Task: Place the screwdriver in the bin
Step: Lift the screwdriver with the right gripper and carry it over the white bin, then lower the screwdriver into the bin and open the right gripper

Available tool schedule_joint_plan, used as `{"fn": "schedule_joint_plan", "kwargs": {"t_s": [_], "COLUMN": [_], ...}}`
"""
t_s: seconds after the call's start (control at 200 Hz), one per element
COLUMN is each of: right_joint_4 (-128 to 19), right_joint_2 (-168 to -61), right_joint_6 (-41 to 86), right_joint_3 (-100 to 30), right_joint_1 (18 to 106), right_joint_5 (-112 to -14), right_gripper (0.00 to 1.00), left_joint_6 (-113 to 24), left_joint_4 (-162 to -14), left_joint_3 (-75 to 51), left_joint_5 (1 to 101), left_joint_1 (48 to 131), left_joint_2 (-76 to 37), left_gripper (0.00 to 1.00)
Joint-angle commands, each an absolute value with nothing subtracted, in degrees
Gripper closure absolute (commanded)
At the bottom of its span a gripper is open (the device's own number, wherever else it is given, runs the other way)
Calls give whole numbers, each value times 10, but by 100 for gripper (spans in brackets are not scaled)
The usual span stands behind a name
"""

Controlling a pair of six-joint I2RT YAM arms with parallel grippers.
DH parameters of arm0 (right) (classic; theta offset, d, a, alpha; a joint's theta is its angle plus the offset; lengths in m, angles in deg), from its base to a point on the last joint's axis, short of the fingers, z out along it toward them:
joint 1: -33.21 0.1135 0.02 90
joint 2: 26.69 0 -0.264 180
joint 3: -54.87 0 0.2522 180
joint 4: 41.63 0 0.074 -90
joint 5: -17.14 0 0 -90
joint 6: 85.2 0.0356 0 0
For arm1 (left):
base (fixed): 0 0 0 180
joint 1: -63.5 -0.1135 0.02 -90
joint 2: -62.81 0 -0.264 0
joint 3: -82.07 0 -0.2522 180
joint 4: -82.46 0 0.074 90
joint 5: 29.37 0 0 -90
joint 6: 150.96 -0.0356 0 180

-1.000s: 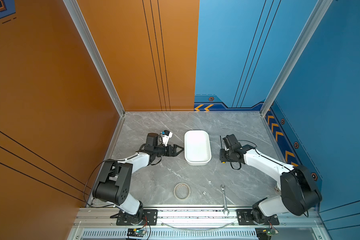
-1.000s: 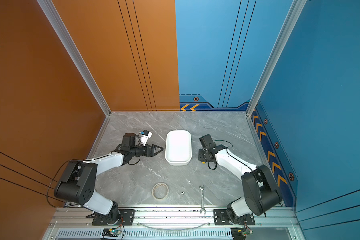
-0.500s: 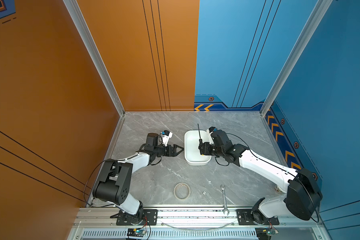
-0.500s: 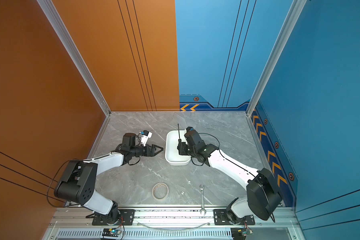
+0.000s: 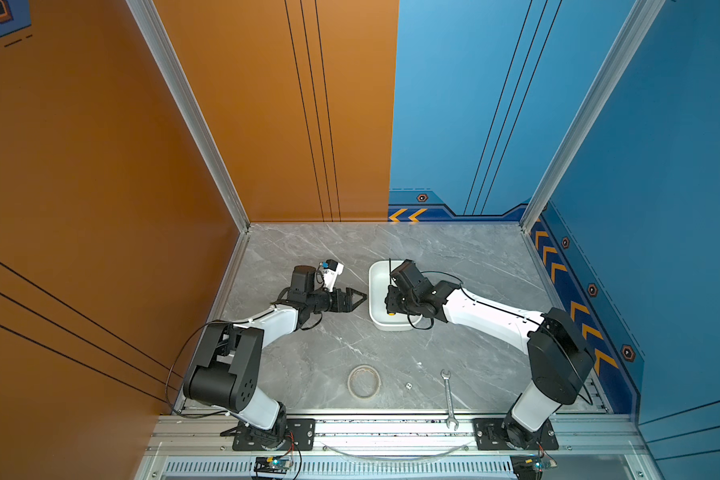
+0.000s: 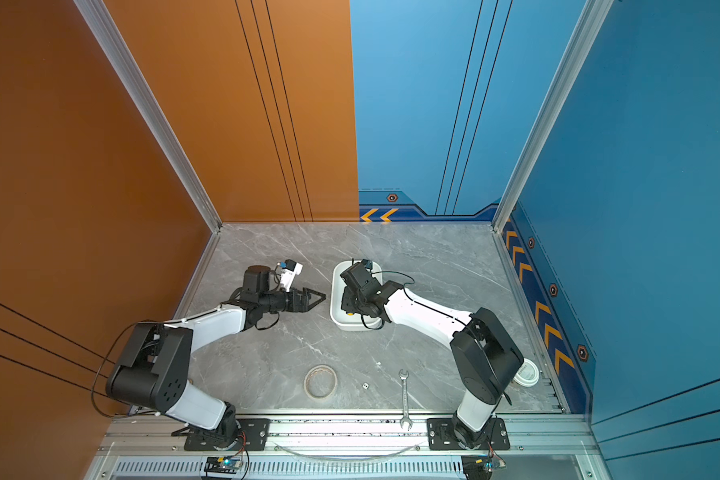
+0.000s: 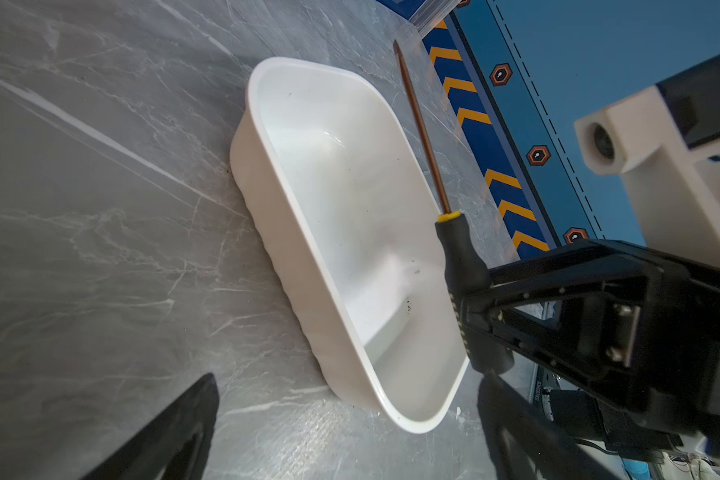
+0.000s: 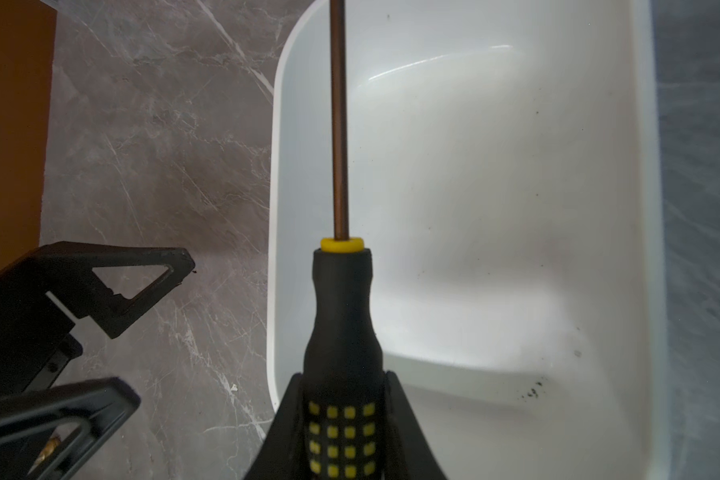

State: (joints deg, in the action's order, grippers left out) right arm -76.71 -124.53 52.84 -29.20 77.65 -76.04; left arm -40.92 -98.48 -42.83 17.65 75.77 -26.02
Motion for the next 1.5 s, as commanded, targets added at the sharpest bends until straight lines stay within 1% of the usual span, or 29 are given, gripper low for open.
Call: {"fn": "schedule_joint_plan", "kwargs": {"t_s": [0.0, 0.1, 0.656, 0.981, 1.041, 1.116, 1.307, 1.497], "right_joint_4": [-813, -833, -859, -873, -873, -874, -876, -877], "right_joint_2": [-1261, -1277, -1350, -1383, -1384, -1384, -1386, -1384], "right_joint_6": [554, 558, 553, 555, 555, 554, 555, 554], "right_joint_3": [-317, -327, -355, -368, -368, -369, -369, -370], "right_joint_1": [781, 780, 777, 776, 777, 776, 776, 776], "right_joint_5": [-810, -824, -839, -843, -843, -844, -843, -844], "right_gripper": [100, 100, 100, 100, 93, 90, 76, 66], "left_joint_6": [-406, -407, -414, -429, -429, -430, -430, -432], "left_joint_4": [-977, -977, -971, -950, -950, -950, -950, -949], "left_joint_3": [-433, -436, -435, -435, -435, -436, -436, -436], "left_joint_5": [184, 186, 191, 213, 213, 213, 213, 214], "left_joint_1": [754, 753, 753, 748, 748, 748, 748, 748], "left_joint_2": [-248, -247, -247, -238, -238, -238, -238, -237], "left_gripper": [2, 2, 2, 2, 2, 2, 2, 2]}}
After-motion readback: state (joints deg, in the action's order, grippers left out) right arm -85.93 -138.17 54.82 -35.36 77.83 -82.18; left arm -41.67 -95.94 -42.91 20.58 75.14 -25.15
